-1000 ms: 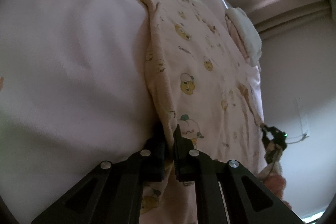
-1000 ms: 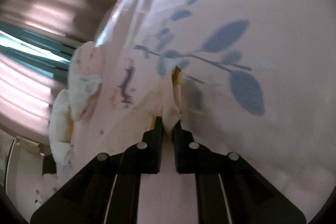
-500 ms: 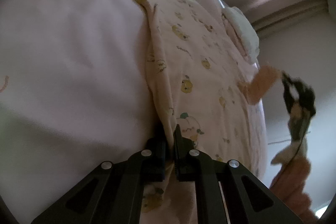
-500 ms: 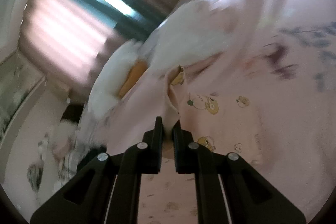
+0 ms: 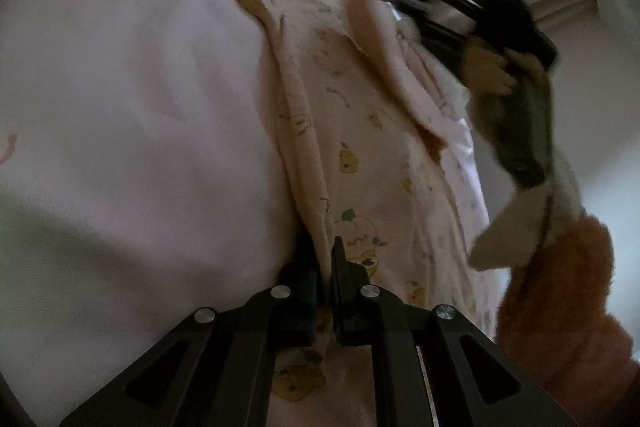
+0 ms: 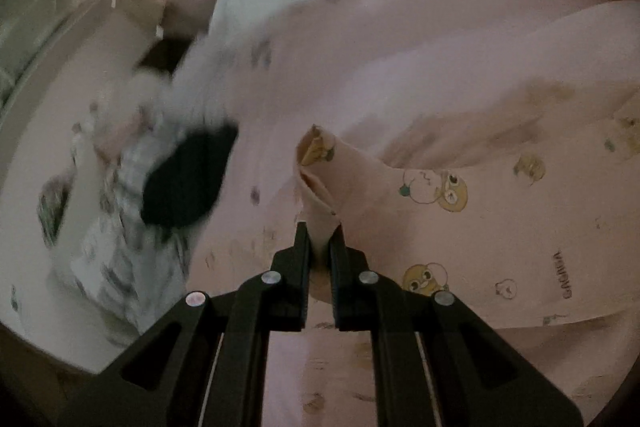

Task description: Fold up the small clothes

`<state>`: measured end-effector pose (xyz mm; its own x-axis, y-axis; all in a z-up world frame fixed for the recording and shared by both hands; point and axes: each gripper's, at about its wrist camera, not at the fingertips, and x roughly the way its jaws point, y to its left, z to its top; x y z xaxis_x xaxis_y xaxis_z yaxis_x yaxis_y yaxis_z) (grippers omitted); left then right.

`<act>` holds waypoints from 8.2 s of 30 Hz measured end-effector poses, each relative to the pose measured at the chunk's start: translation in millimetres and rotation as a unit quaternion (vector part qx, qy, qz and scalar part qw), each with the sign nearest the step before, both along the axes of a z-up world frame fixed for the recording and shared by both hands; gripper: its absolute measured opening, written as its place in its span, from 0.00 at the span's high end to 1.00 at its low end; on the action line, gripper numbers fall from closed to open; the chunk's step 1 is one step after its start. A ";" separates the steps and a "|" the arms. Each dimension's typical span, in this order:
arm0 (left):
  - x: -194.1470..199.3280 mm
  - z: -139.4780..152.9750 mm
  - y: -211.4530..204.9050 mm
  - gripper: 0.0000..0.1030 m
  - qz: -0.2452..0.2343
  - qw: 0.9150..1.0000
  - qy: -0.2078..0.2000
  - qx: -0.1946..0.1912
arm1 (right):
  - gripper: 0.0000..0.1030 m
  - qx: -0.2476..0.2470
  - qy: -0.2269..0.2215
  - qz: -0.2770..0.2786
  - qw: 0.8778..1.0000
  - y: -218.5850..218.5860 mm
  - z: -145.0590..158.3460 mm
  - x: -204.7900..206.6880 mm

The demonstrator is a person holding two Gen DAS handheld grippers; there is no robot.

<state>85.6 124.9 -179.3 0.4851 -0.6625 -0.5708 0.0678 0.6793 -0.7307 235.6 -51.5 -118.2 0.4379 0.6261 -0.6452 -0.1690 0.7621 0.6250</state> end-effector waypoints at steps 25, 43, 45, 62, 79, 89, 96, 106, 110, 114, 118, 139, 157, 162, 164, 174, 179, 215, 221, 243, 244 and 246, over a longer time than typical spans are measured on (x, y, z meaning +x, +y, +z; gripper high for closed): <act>7.4 -3.4 -11.8 0.91 0.010 1.000 -0.011 -0.019 | 0.41 -0.224 -0.045 -0.004 0.974 -68.6 23.0 -53.6; 72.1 9.5 172.7 0.90 0.255 0.966 0.042 0.008 | 0.43 -0.326 -0.014 -0.074 0.942 -192.5 -46.1 -60.2; 82.1 7.5 187.5 0.89 0.260 0.965 0.038 -0.024 | 0.46 -0.348 -0.044 -0.081 0.933 -189.0 -54.7 -61.0; 85.7 0.6 280.2 0.63 0.396 0.902 0.001 -0.171 | 0.70 -0.304 -0.069 -0.146 0.939 -207.2 -61.3 -68.2; 113.2 58.9 233.0 0.97 0.343 0.932 -0.009 0.120 | 0.70 -0.302 -0.071 -0.147 0.939 -210.1 -62.1 -69.7; 127.0 124.8 122.2 0.97 0.232 0.956 -0.106 0.144 | 0.70 -0.283 -0.071 -0.150 0.945 -214.3 -62.5 -70.7; 138.1 145.0 -11.7 0.97 0.108 0.960 -0.162 0.203 | 0.71 -0.264 -0.069 -0.149 0.950 -217.9 -62.5 -70.2; 177.5 112.8 -153.5 0.97 0.041 0.968 -0.133 0.210 | 0.73 -0.171 -0.068 -0.155 0.971 -242.0 -66.3 -73.7; 184.3 102.1 -194.9 0.97 0.016 0.973 -0.129 0.193 | 0.90 -0.040 -0.050 -0.185 0.981 -278.7 -81.6 -80.1; 192.6 91.6 -226.4 0.97 0.002 0.977 -0.110 0.182 | 0.90 -0.035 -0.052 -0.182 0.981 -275.5 -82.8 -80.4; 187.2 82.5 -256.3 0.97 -0.041 0.979 -0.108 0.169 | 0.90 0.010 -0.055 -0.183 0.982 -281.2 -86.3 -82.2; 170.5 118.7 -151.9 0.58 -0.015 0.951 -0.117 0.287 | 0.90 0.053 -0.054 -0.180 0.981 -287.3 -90.8 -82.0; 147.6 48.0 -25.4 0.95 0.062 0.965 -0.037 0.254 | 0.80 -0.022 -0.025 -0.165 0.986 -277.5 -57.4 -94.3; 151.5 35.8 -10.7 0.95 0.083 0.976 -0.020 0.199 | 0.81 -0.069 -0.091 -0.123 0.986 -241.4 -4.6 -73.1; 152.6 30.9 -2.8 0.95 0.090 0.982 -0.012 0.165 | 0.81 -0.098 -0.081 -0.102 0.987 -220.0 -6.3 -46.9; 132.4 40.9 0.1 0.96 0.063 0.980 -0.013 0.190 | 0.96 -0.165 0.038 -0.080 0.982 -215.5 -55.7 -38.3; 80.4 55.1 10.9 0.86 0.044 0.970 0.033 0.238 | 0.64 -0.206 0.031 -0.079 0.975 -233.8 -20.2 -94.7; -46.4 12.5 -7.0 0.54 -0.058 0.978 0.128 -0.152 | 0.35 0.154 0.095 -0.082 0.980 -247.5 -72.0 -288.6; -39.2 20.0 -5.0 0.74 -0.024 0.990 0.117 -0.082 | 0.79 0.145 0.107 -0.143 0.973 -259.6 -81.5 -290.4; -4.1 79.4 5.2 0.95 0.013 0.996 0.022 -0.088 | 0.91 0.157 0.010 -0.133 0.979 -245.4 -16.3 -240.9; 4.9 82.1 7.3 0.95 0.013 0.995 0.021 -0.099 | 0.91 0.162 0.006 -0.133 0.978 -248.0 -12.9 -234.7; 19.6 87.9 9.2 0.95 0.022 0.994 0.013 -0.109 | 0.91 0.164 -0.006 -0.136 0.977 -250.3 -2.3 -217.9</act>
<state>105.2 134.2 -91.4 0.5032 -0.7505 -0.4284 0.0199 0.5057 -0.8625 17.6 -301.8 -120.6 0.6228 0.6581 -0.4232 0.0027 0.5391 0.8423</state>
